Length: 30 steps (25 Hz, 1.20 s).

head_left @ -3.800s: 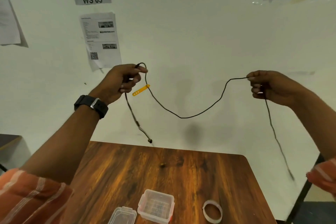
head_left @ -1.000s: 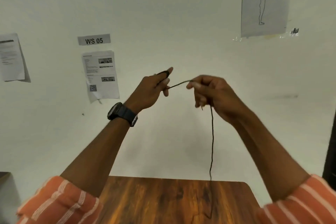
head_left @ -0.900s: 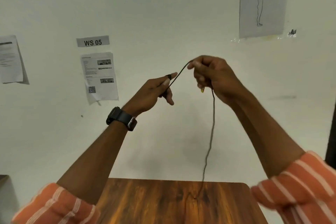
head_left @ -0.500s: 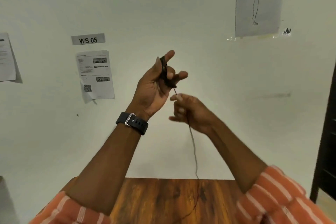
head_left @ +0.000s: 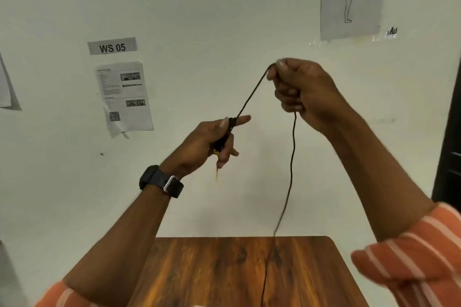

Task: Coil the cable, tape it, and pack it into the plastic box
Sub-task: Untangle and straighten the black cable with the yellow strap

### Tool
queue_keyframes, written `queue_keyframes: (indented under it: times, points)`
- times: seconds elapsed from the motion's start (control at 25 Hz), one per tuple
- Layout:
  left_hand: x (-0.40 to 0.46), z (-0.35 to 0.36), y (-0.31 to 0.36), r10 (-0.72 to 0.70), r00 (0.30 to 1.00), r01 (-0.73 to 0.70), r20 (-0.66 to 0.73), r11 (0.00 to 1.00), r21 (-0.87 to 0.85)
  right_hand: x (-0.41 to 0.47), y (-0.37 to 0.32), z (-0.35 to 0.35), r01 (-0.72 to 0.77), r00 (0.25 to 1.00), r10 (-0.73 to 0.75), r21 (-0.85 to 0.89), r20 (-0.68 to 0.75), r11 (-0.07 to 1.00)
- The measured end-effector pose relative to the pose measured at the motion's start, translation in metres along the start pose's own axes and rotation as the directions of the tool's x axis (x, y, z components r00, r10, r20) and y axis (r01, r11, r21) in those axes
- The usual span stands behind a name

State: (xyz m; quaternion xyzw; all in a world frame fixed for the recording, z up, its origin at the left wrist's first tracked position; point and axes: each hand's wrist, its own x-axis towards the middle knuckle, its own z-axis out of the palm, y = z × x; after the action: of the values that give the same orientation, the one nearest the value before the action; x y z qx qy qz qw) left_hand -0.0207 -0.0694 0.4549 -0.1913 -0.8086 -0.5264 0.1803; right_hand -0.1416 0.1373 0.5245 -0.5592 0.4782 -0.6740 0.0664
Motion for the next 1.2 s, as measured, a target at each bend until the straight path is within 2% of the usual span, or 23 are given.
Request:
queue_keyframes:
  times: [0.04,0.12,0.16,0.24,0.28,0.36,0.4,0.44,0.48,0.52,0.6,0.68,0.76,0.84,0.92,1.0,1.08,1.16,1.2]
  points:
    - [-0.004,0.010,0.003,0.040,0.997,-0.027,0.063,0.981,-0.192,0.015,-0.001,0.000,-0.003,0.998,0.002,-0.018,-0.059,1.000]
    - [-0.008,0.027,0.008,0.150,0.980,-0.062,0.134,0.859,-0.508,0.031,0.017,0.005,-0.052,0.989,0.049,-0.017,-0.141,0.998]
    - [-0.006,0.032,0.011,0.201,0.972,-0.084,0.123,0.784,-0.615,0.030,0.033,0.011,-0.099,0.981,0.097,-0.004,-0.167,0.995]
    - [0.003,0.035,0.012,0.219,0.976,-0.162,-0.014,0.673,-0.722,0.008,0.076,0.027,-0.219,0.961,0.215,-0.004,-0.174,0.976]
    - [0.009,0.034,0.011,0.180,0.977,-0.204,-0.111,0.667,-0.716,-0.010,0.099,0.034,-0.273,0.951,0.266,-0.027,-0.155,0.962]
    - [0.020,0.026,-0.002,0.077,0.944,-0.260,-0.321,0.772,-0.580,-0.056,0.136,0.048,-0.339,0.940,0.332,-0.102,-0.078,0.935]
    - [0.022,0.022,-0.013,0.039,0.907,-0.235,-0.418,0.872,-0.429,-0.079,0.148,0.053,-0.344,0.938,0.345,-0.145,-0.015,0.928]
    - [0.021,0.019,-0.025,0.023,0.872,-0.149,-0.490,0.964,-0.221,-0.097,0.154,0.057,-0.339,0.934,0.354,-0.187,0.052,0.922]
    - [0.018,0.017,-0.040,0.023,0.852,-0.033,-0.522,0.999,-0.010,-0.110,0.154,0.057,-0.333,0.926,0.362,-0.224,0.107,0.916]
    - [0.013,0.017,-0.057,0.022,0.857,0.068,-0.515,0.985,0.156,-0.116,0.148,0.053,-0.325,0.922,0.365,-0.253,0.127,0.911]
    - [-0.002,0.021,-0.084,-0.049,0.909,0.192,-0.414,0.931,0.311,-0.111,0.129,0.035,-0.299,0.940,0.334,-0.300,0.071,0.906]
    - [-0.019,0.036,-0.101,-0.182,0.953,0.240,-0.244,0.943,0.230,-0.094,0.110,0.015,-0.266,0.962,0.272,-0.358,-0.037,0.895]
    - [-0.036,0.060,-0.105,-0.213,0.974,0.210,-0.081,0.977,-0.041,-0.073,0.101,-0.001,-0.251,0.968,0.240,-0.399,-0.078,0.882]
    - [-0.048,0.081,-0.098,-0.165,0.986,0.166,0.035,0.913,-0.373,-0.062,0.109,-0.007,-0.265,0.964,0.255,-0.388,-0.080,0.883]
    - [-0.049,0.092,-0.087,-0.102,0.993,0.117,0.060,0.792,-0.599,-0.064,0.130,-0.003,-0.302,0.953,0.291,-0.292,-0.080,0.908]
    - [-0.043,0.091,-0.075,-0.071,0.996,0.007,-0.059,0.689,-0.725,-0.083,0.156,0.012,-0.350,0.936,0.339,-0.152,-0.092,0.924]
    - [-0.031,0.078,-0.064,-0.086,0.964,-0.129,-0.251,0.674,-0.727,-0.113,0.180,0.031,-0.393,0.920,0.388,-0.099,-0.061,0.914]
    - [-0.021,0.058,-0.059,-0.069,0.906,-0.205,-0.417,0.791,-0.576,-0.147,0.194,0.052,-0.423,0.904,0.427,-0.114,0.013,0.899]
    - [-0.017,0.046,-0.059,-0.042,0.876,-0.189,-0.480,0.886,-0.423,-0.162,0.195,0.060,-0.429,0.898,0.437,-0.125,0.053,0.895]
